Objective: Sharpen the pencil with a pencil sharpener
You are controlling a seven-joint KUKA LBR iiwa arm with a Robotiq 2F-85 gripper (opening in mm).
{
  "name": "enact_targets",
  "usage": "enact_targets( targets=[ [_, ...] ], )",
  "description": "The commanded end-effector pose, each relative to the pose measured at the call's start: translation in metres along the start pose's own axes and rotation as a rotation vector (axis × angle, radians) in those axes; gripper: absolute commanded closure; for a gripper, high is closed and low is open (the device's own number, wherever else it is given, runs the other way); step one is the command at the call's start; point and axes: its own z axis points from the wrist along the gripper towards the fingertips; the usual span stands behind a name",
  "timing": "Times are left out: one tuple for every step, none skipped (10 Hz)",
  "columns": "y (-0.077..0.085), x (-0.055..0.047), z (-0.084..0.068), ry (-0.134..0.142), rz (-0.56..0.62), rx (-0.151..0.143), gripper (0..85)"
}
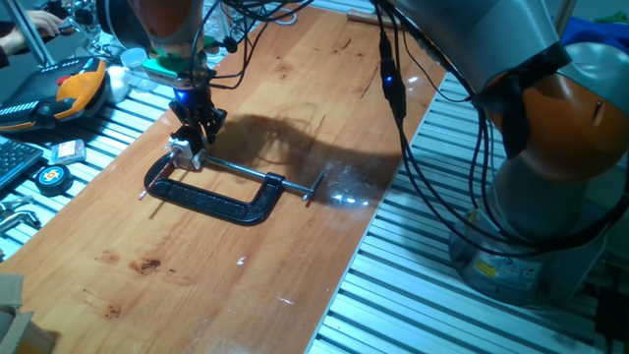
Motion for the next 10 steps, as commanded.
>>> enact_targets(
  targets=[
    [-0.001, 0.0, 0.001, 0.001, 0.002, 0.0, 51.0],
    [-0.002, 0.0, 0.002, 0.001, 0.002, 0.0, 51.0],
    [-0.004, 0.0, 0.002, 0.003, 0.003, 0.001, 51.0],
    [-0.005, 0.0, 0.002, 0.006, 0.005, 0.003, 51.0],
    [-0.007, 0.0, 0.002, 0.009, 0.006, 0.004, 51.0],
    [-0.008, 0.001, 0.001, 0.007, 0.006, 0.007, 51.0],
    [-0.01, 0.0, -0.001, 0.004, 0.006, 0.009, 51.0],
    [-0.011, 0.0, -0.002, 0.003, 0.006, 0.011, 51.0],
    [-0.012, 0.0, -0.001, 0.002, 0.005, 0.012, 51.0],
    [-0.013, 0.0, -0.001, 0.002, 0.005, 0.012, 51.0]
  ],
)
